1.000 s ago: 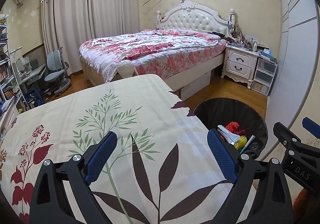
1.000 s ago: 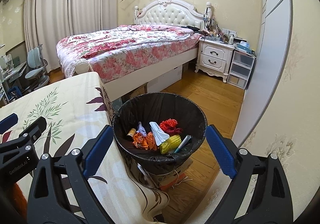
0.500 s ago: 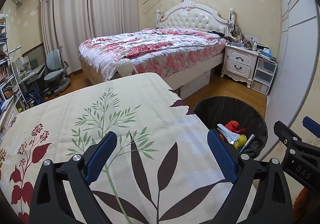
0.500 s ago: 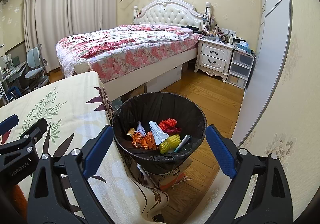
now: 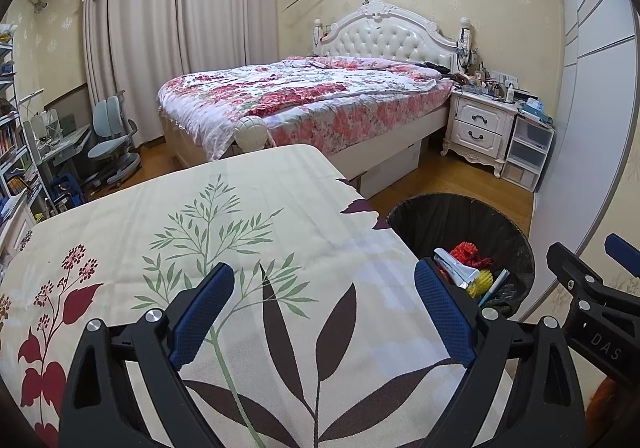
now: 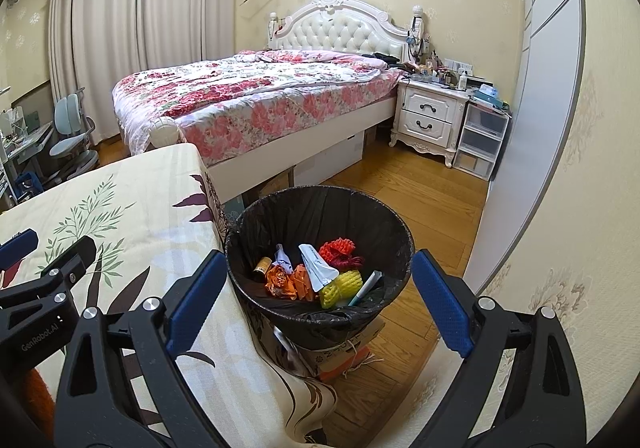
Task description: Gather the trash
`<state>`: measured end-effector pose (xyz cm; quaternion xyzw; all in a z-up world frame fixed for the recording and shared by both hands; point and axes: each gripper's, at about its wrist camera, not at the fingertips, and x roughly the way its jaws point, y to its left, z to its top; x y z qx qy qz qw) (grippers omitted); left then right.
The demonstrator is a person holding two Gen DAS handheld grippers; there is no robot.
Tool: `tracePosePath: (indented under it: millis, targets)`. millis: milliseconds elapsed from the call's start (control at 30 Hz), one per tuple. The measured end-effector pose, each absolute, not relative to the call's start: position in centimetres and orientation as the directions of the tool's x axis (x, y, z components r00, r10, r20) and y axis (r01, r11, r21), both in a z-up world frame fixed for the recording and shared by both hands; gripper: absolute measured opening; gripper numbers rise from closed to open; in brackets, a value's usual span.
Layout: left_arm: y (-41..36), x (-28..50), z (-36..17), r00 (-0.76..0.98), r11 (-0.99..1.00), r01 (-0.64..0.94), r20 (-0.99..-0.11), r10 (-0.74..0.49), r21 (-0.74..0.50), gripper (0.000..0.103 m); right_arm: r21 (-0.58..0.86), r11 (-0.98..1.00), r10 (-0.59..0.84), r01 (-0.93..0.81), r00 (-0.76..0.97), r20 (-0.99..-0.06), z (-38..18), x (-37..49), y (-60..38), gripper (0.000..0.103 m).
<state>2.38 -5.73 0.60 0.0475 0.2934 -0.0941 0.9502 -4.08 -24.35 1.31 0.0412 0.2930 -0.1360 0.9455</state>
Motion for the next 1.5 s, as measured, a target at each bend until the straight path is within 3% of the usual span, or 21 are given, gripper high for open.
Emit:
tracePosePath:
  millis: [1500]
  targets:
    - [-6.55,1.81,0.99,0.820,0.975,0.217,-0.552,-0.155,0.049,0.091,-0.003,0.960,-0.234,0.281,0.792,-0.564,1.29,-4.14,-24.17,0.091]
